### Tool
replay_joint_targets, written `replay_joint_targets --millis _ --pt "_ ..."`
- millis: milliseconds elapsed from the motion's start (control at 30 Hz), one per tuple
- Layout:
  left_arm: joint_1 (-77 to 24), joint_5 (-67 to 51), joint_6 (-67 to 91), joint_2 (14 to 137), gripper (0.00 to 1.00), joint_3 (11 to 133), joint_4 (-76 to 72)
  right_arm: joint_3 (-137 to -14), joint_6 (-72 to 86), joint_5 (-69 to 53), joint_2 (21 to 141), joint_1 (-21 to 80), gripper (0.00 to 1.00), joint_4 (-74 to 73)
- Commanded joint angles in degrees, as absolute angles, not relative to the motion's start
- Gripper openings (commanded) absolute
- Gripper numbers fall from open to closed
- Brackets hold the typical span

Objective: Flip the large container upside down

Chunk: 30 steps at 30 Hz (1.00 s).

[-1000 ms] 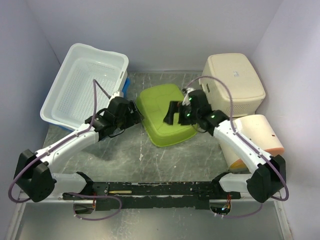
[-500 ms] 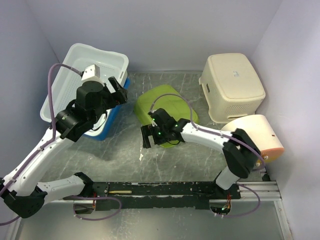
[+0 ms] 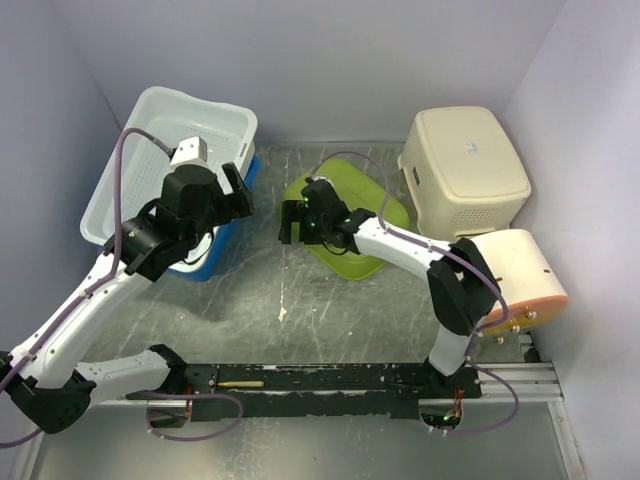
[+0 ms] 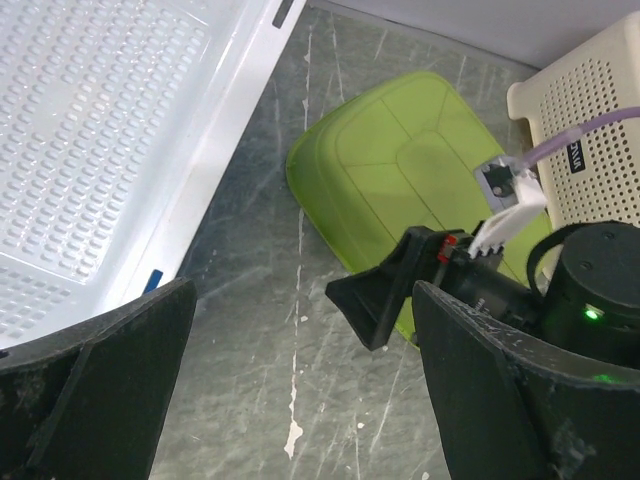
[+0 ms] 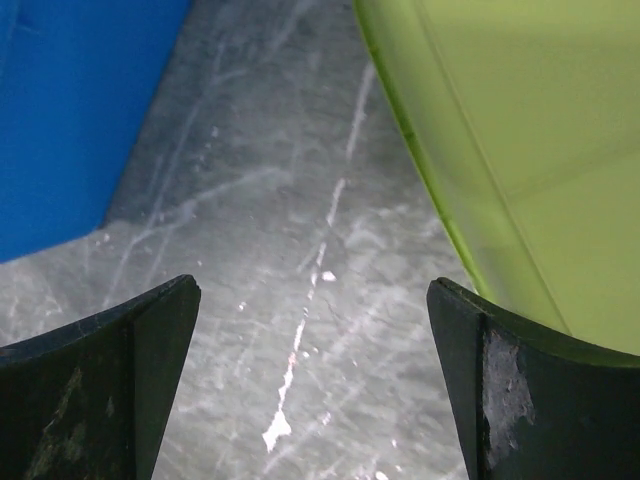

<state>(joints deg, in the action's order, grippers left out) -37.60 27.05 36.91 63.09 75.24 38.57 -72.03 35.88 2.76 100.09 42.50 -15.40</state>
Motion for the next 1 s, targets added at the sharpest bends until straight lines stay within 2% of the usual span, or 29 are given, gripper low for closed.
replay_joint_targets --millis 0,300,433,533,733,967 --pt "-37.44 29.02 36.28 60.69 1.0 74.87 39.08 -75.31 36.04 1.77 106.2 41.42 0.99 -10.52" --pt "-37.42 27.33 37.33 59.39 1.0 74.27 39.81 -88.52 36.26 8.8 119.95 31.6 0.99 -8.85" --pt "-37.42 26.74 37.37 59.05 1.0 74.09 39.64 -96.27 37.23 2.69 124.89 28.77 0.98 -9.27" --pt "-37.42 26.93 37.31 59.25 1.0 74.13 39.79 -97.57 37.77 -3.79 124.12 28.63 0.98 -6.7" --pt "-37.44 27.53 36.96 60.03 1.0 74.4 40.95 -89.44 33.66 -6.64 112.98 28.61 0.98 -5.37" --pt "-37.41 33.03 34.41 62.46 1.0 77.08 44.84 -65.19 26.91 3.0 93.73 26.43 0.99 -7.15"
